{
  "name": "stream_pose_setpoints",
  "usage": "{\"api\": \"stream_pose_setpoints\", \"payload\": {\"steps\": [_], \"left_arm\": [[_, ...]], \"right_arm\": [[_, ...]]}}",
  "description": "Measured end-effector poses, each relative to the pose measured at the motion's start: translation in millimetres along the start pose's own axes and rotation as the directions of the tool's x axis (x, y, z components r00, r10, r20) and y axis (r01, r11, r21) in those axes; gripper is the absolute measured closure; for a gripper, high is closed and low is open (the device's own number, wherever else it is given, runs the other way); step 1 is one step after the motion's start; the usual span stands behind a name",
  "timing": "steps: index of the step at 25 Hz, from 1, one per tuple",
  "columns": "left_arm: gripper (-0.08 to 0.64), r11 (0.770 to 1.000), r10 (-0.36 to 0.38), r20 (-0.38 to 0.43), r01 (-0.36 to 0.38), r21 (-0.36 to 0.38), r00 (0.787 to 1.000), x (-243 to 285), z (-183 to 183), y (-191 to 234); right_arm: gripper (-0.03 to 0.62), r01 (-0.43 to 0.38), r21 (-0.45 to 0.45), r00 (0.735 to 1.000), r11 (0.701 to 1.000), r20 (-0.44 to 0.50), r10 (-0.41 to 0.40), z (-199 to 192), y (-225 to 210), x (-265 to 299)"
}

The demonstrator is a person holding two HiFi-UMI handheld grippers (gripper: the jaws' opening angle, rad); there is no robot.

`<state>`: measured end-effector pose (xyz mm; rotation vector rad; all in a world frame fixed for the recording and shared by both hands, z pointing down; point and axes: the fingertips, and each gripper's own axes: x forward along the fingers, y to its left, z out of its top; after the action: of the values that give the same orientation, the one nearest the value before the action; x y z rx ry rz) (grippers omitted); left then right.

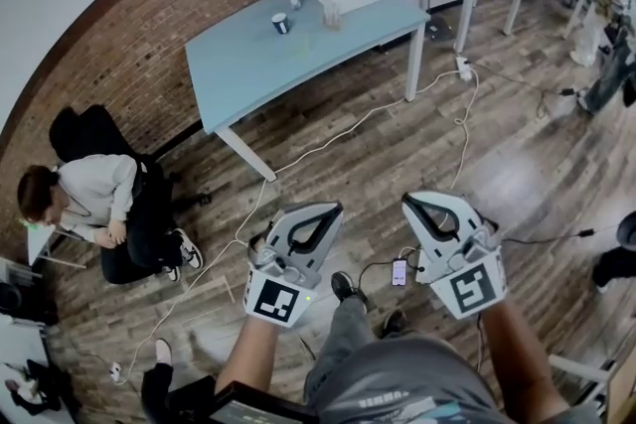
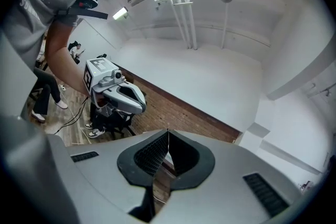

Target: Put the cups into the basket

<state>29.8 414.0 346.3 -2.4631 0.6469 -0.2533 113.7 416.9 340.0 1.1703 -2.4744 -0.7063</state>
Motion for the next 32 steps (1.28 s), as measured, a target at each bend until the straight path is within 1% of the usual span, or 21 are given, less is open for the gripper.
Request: {"api": "stream_pose_setpoints", "payload": {"steps": [6,13,18,23,27,32], "left_arm": [[0.56,1.0,-0.018,0.038,0.018,-0.005,0.999,14,-26,45],[0.56,1.0,-0.019,0.078,0.019,0.006,0.997,8,-59,108],[0.56,0.999,-0.031,0.097,0.029,0.018,0.995,2,-78,130],[0.56,1.0,-0.016,0.113,0.015,0.014,0.994,-5,-86,154],[0.56,1.0,-0.007,0.106,0.007,0.002,0.994,-2,-95,172],[0.56,1.0,-0.003,0.083,0.004,-0.008,0.997,6,-113,184]], "right_arm": [[0.581,0.023,0.003,0.999,1.0,-0.034,-0.023,-8,-16,50],[0.581,0.042,-0.017,0.998,0.999,-0.041,-0.042,3,-23,122],[0.581,0.051,-0.015,0.997,0.999,-0.056,-0.052,7,-15,153],[0.581,0.04,-0.02,0.997,0.999,-0.07,-0.041,12,-12,175],[0.581,0.033,-0.009,0.997,0.999,-0.074,-0.034,10,-20,194],[0.581,0.013,-0.002,0.997,1.0,-0.073,-0.013,0,-26,215]]}}
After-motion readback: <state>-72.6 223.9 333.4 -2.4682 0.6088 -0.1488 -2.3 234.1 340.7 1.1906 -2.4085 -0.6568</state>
